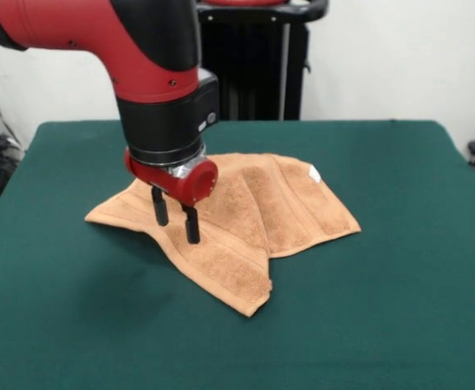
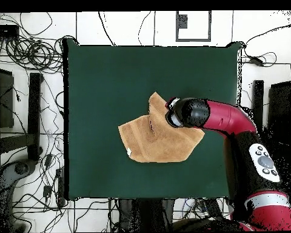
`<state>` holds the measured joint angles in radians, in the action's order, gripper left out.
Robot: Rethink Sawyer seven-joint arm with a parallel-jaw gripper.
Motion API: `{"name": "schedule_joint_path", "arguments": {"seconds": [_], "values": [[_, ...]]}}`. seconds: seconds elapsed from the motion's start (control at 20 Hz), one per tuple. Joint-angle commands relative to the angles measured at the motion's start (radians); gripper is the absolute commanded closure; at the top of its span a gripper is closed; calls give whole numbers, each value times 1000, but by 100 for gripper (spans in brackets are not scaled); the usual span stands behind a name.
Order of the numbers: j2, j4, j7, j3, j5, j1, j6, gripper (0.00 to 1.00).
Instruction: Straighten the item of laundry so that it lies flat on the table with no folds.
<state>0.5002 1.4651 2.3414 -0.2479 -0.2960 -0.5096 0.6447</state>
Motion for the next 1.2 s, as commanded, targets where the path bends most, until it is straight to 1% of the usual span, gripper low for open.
{"name": "schedule_joint_path", "arguments": {"seconds": [0.05,0.55,0.65,0.8,0.9,1.05,1.2], "values": [[-31,155,-85,-92,-33,53,-20,0],[-38,205,-73,-82,-65,50,-91,0],[-55,195,-71,-72,-78,54,-100,0],[-109,171,-73,-66,-93,46,-121,0],[-141,141,-72,-50,-116,52,-131,0],[-197,99,-82,-49,-136,37,-144,0],[-214,94,-84,-45,-163,31,-172,0]]}}
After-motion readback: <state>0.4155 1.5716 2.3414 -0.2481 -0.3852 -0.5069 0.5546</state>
